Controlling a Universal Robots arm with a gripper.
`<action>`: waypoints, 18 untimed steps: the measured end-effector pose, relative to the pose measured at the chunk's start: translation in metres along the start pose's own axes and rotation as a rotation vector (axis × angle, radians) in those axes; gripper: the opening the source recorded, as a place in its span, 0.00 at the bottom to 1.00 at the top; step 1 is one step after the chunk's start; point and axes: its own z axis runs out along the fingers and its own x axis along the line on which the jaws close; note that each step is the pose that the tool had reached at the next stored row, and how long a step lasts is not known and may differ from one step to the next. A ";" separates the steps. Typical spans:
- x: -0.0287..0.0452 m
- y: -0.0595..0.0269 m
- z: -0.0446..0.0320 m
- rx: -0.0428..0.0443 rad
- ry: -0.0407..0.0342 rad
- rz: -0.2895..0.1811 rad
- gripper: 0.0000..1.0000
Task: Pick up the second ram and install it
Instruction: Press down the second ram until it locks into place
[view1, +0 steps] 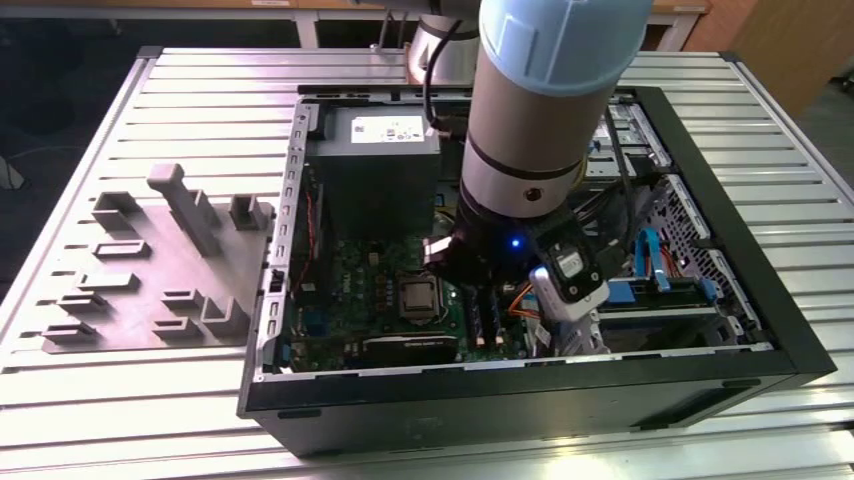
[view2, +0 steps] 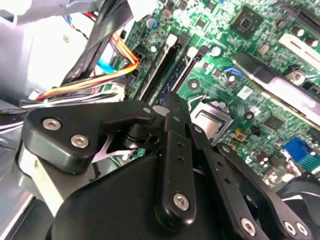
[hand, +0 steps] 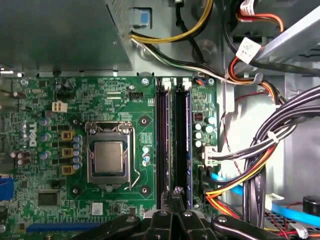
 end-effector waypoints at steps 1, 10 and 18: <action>0.0001 0.0017 0.0000 0.0002 0.0001 0.000 0.10; 0.0008 0.0249 0.0012 0.0001 0.0000 0.000 0.10; 0.0007 0.0277 -0.0064 -0.0003 0.0000 0.000 0.10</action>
